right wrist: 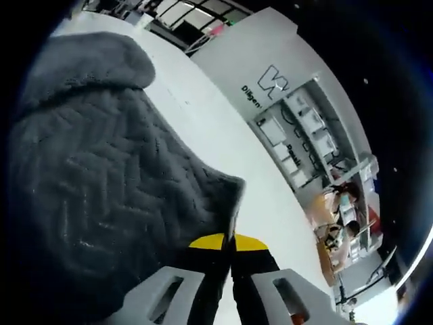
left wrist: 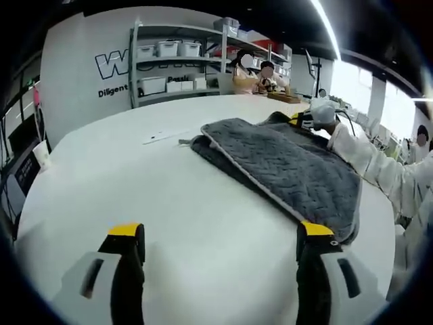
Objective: Open the folded towel by lifting each exposed corner and separating the folded layers until the towel lies flat within the target outline without major curled edges
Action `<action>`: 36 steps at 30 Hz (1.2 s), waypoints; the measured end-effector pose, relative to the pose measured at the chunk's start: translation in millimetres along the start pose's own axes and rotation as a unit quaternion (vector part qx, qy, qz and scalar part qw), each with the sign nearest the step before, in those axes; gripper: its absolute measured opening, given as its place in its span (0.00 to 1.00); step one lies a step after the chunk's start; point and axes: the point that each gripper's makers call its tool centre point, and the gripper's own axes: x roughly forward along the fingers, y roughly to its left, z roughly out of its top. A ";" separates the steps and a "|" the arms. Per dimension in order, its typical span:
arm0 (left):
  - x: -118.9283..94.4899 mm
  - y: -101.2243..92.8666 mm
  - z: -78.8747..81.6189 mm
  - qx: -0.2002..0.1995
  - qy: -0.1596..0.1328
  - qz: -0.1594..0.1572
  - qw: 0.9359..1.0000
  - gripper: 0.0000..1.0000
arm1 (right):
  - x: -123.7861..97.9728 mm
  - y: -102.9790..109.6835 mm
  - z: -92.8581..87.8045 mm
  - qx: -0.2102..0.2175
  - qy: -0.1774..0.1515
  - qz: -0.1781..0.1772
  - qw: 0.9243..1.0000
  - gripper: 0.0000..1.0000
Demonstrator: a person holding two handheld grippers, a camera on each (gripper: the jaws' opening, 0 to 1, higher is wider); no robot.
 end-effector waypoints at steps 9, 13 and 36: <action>-0.9 0.2 0.3 -0.001 -0.001 0.001 1.000 0.91 | 4.6 0.7 -11.9 -0.015 0.023 0.002 1.000 0.00; -0.9 -0.9 0.4 0.000 -0.002 0.000 1.000 0.91 | 5.1 0.1 -12.5 -0.010 0.025 0.001 1.000 0.00; 0.5 -1.5 -1.6 0.003 0.004 0.000 1.000 0.92 | -28.2 -50.7 -18.6 0.176 -0.001 -0.032 0.984 0.60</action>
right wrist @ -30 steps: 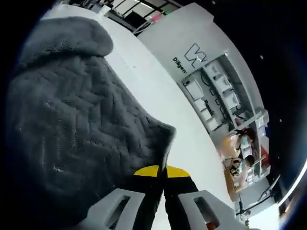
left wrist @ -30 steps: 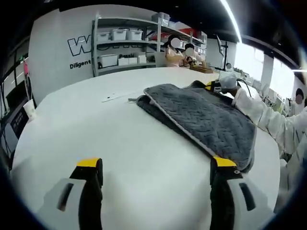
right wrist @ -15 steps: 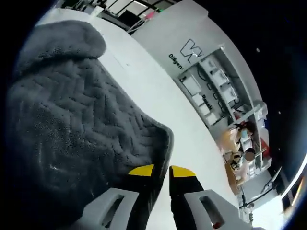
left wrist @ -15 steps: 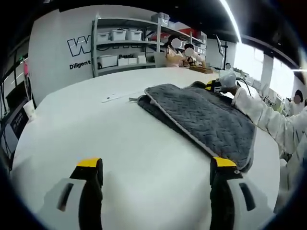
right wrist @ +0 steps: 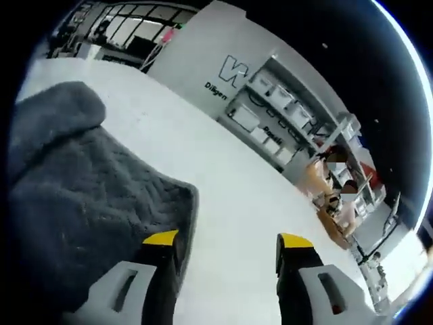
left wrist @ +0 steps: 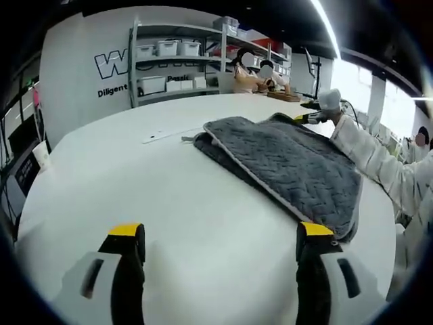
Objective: Open the folded towel by lifting each exposed corner and separating the folded layers until the towel lies flat within the target outline without major curled edges
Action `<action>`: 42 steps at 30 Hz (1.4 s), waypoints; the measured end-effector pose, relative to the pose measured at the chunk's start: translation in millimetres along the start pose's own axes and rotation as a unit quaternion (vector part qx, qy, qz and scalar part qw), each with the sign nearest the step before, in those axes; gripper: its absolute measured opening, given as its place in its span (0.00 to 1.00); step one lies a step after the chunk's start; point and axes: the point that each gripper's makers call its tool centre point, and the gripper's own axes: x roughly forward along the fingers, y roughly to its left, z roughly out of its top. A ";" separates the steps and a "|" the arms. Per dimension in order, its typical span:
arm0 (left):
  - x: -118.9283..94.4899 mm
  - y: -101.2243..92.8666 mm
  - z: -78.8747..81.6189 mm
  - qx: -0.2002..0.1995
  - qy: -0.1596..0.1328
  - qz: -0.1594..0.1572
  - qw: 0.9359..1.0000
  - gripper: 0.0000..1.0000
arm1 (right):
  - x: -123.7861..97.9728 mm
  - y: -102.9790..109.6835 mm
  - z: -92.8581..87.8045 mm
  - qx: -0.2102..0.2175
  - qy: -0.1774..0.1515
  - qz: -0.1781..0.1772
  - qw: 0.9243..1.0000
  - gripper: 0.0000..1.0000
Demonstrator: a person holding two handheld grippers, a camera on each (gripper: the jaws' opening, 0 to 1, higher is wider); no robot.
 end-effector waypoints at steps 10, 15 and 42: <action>0.2 -0.4 -1.5 0.001 0.003 0.000 1.000 0.92 | -5.6 -13.2 21.0 0.076 -0.035 0.022 0.996 0.88; 0.4 0.3 -2.9 0.002 0.006 0.002 1.000 0.92 | 2.3 -16.3 30.0 0.096 -0.039 0.037 0.994 0.97; 5.2 6.7 -12.2 0.005 0.028 0.016 0.999 0.92 | 49.2 29.0 33.0 0.084 -0.024 0.148 0.985 0.50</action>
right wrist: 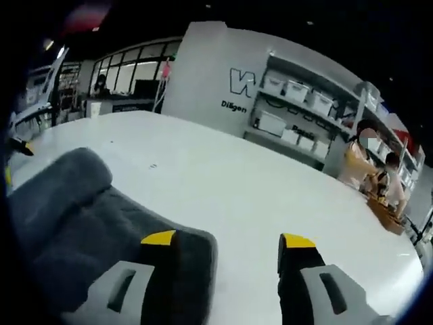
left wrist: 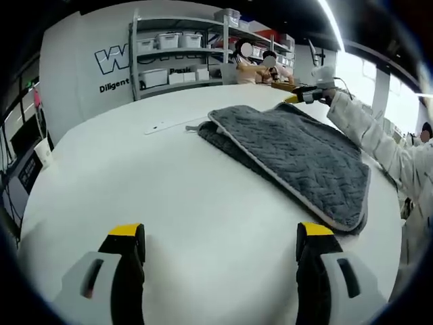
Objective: Open the folded towel by lifting each exposed corner and separating the folded layers until the towel lies flat within the target outline without major curled edges
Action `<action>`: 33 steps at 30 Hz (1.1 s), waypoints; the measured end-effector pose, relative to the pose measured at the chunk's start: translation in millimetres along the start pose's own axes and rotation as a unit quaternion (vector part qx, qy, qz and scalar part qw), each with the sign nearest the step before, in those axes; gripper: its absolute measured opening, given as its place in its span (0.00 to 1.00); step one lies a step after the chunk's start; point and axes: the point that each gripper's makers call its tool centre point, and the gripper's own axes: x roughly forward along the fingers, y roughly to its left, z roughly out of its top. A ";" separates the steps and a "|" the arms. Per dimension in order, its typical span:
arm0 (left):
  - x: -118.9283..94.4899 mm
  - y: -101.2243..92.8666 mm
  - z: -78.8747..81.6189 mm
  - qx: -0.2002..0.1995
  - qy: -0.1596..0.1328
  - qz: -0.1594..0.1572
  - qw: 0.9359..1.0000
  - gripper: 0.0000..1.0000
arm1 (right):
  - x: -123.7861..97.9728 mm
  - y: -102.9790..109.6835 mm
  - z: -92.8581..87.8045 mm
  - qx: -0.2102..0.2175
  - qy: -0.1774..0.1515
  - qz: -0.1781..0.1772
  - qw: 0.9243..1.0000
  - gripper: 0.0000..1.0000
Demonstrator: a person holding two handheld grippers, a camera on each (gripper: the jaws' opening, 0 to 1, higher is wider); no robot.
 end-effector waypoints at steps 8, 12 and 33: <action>0.2 -2.2 0.4 0.003 0.000 -0.001 1.000 0.91 | 10.4 14.1 -15.2 0.006 0.017 0.031 0.999 0.32; 1.1 -3.1 -0.9 0.005 0.003 -0.001 1.000 0.91 | 13.3 18.6 -14.3 0.001 0.014 0.037 0.999 0.26; 3.3 -3.5 -3.7 0.005 0.009 -0.001 1.000 0.91 | 16.0 19.1 -12.6 -0.006 -0.003 0.030 1.000 0.00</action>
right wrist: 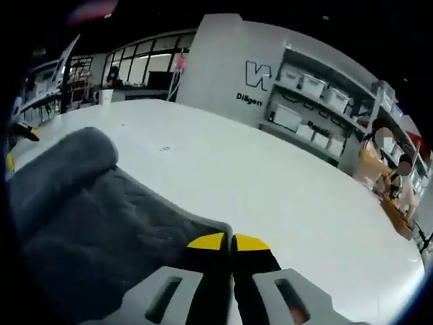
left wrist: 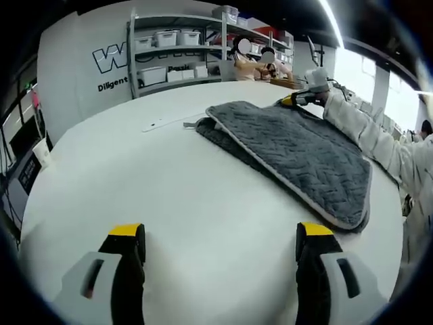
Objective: Open the folded towel by lifting each exposed corner and separating the folded layers until the towel lies flat within the target outline without major curled edges
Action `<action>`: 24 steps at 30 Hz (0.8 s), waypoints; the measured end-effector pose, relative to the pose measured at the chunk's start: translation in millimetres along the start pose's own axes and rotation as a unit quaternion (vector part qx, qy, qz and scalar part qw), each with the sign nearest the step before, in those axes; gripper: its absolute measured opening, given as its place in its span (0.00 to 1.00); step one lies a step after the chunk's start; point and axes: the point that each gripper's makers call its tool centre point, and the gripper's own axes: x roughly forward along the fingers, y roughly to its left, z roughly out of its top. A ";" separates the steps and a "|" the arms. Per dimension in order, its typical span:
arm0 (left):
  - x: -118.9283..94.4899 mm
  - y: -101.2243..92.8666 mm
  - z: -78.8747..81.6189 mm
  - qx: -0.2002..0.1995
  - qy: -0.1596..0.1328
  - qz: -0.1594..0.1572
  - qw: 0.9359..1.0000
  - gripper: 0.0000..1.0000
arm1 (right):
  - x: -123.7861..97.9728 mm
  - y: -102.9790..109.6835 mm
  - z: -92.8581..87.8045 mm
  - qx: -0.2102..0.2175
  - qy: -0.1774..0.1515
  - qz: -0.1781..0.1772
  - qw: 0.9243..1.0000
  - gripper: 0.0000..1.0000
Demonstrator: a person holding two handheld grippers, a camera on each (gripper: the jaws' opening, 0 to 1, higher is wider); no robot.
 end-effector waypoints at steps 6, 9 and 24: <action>0.9 -0.7 0.1 0.001 0.001 -0.002 1.000 0.91 | 2.5 -5.8 -3.7 -0.031 0.008 -0.021 0.999 0.00; 0.8 -0.2 0.1 0.000 0.001 -0.001 1.000 0.91 | 5.7 -6.4 -7.4 -0.031 0.013 -0.020 0.999 0.00; 1.3 -0.2 -0.3 0.001 0.002 -0.001 1.000 0.91 | 18.4 -18.5 -17.1 -0.062 0.025 -0.043 0.997 0.00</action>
